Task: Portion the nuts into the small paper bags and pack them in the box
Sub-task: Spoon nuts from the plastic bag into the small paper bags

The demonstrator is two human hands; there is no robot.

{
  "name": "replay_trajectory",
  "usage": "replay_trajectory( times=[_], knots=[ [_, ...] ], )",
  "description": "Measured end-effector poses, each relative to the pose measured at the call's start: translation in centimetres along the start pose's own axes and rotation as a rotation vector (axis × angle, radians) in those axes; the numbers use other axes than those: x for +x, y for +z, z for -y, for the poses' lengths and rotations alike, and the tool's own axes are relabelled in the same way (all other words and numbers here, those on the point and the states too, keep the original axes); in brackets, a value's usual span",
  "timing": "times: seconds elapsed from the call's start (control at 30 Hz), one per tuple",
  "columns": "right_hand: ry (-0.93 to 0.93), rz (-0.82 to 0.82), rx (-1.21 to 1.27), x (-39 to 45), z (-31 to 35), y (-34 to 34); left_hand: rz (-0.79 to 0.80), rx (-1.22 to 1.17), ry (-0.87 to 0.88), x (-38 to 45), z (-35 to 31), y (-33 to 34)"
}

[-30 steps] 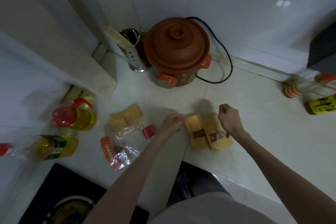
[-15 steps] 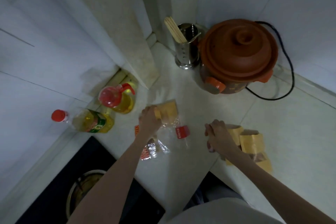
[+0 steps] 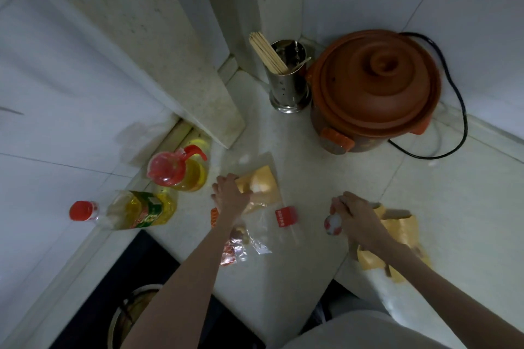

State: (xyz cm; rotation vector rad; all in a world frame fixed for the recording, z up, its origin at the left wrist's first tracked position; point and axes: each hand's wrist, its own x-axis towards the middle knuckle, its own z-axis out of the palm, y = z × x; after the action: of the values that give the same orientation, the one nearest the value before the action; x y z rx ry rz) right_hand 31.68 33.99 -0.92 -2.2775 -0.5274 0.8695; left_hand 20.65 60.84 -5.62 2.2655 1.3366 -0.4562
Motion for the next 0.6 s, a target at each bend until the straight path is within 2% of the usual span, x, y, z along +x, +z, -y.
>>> replay_trajectory(
  times=[0.1,0.2,0.47,0.6],
  knots=[
    [0.010,-0.005,-0.024,0.0,0.2,-0.2,-0.022,-0.092,0.013,0.1,0.4,-0.3],
    [0.007,-0.058,-0.015,-0.2,0.7,-0.4,-0.081,-0.233,0.098,-0.7,0.8,-1.0],
    [-0.103,-0.160,0.029,-1.5,4.8,-1.8,-0.409,-0.644,0.167,-5.7,-0.5,-5.9],
    [-0.234,-0.155,0.074,-3.4,7.8,-2.8,-0.362,-0.980,0.206,-8.9,-1.9,-8.3]
  ],
)
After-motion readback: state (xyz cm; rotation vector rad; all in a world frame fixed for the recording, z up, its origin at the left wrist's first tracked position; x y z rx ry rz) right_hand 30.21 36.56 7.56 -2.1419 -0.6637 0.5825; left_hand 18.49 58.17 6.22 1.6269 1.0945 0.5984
